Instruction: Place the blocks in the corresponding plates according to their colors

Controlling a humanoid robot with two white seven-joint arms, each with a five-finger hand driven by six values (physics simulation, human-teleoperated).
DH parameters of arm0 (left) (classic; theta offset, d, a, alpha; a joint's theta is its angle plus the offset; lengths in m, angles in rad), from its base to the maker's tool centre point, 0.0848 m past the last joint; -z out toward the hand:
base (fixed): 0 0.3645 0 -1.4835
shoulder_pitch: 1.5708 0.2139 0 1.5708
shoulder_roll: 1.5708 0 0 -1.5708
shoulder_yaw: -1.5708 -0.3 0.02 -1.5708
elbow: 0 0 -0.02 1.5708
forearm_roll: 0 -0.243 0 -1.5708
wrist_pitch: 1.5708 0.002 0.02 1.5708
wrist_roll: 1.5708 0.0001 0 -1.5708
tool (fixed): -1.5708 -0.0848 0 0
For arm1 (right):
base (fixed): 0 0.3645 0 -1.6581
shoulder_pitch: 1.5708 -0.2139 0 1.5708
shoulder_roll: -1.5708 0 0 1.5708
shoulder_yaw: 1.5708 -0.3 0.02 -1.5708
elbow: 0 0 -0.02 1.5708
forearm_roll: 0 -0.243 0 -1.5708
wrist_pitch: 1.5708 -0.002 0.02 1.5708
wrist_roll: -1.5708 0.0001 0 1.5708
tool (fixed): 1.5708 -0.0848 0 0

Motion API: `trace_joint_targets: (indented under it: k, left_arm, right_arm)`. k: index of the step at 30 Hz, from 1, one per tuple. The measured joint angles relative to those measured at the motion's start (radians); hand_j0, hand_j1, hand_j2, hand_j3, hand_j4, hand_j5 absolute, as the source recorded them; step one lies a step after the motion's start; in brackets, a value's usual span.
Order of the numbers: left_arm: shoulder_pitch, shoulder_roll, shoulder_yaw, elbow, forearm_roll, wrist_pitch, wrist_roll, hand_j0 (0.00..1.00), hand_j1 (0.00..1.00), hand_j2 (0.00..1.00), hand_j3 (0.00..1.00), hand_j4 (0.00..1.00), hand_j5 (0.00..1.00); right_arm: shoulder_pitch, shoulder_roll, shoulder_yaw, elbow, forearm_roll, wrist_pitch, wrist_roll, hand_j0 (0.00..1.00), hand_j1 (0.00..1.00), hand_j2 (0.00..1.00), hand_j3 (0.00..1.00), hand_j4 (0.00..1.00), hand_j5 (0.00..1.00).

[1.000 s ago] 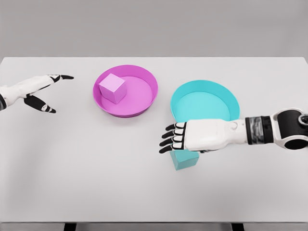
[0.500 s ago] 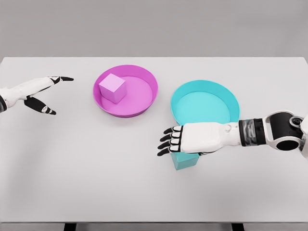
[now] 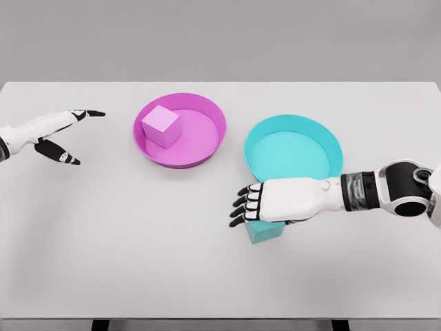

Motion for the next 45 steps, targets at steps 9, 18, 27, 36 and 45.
trace_joint_targets:
  k: [9,18,27,36,45]
  left_arm:
    - [0.000,-0.001,0.000,0.001,0.000,0.000,0.000,1.00,1.00,1.00,1.00,1.00,1.00]
    - [0.002,-0.003,0.000,0.002,0.000,0.000,0.000,1.00,1.00,1.00,1.00,1.00,1.00]
    - [0.002,-0.004,0.000,0.014,0.000,0.000,0.000,1.00,1.00,1.00,1.00,1.00,1.00]
    - [0.002,-0.005,0.000,0.015,0.000,0.000,0.000,1.00,1.00,1.00,1.00,1.00,1.00]
    - [0.002,-0.006,0.000,0.015,0.000,0.000,0.000,1.00,1.00,1.00,1.00,1.00,1.00]
  right_arm:
    - [0.011,0.009,-0.005,-0.001,-0.015,0.002,0.052,0.77,0.77,0.77,0.77,0.77,0.77]
    - [-0.002,0.004,-0.045,0.000,-0.014,0.000,0.065,0.70,0.70,0.70,0.70,0.70,0.70]
    - [-0.003,0.007,-0.092,-0.004,-0.023,0.000,0.063,0.65,0.65,0.65,0.65,0.65,0.65]
    - [-0.029,0.007,-0.114,-0.006,-0.047,0.000,0.063,0.65,0.65,0.65,0.65,0.65,0.65]
    - [-0.037,0.002,-0.154,-0.003,-0.071,0.000,0.061,0.65,0.65,0.65,0.65,0.65,0.65]
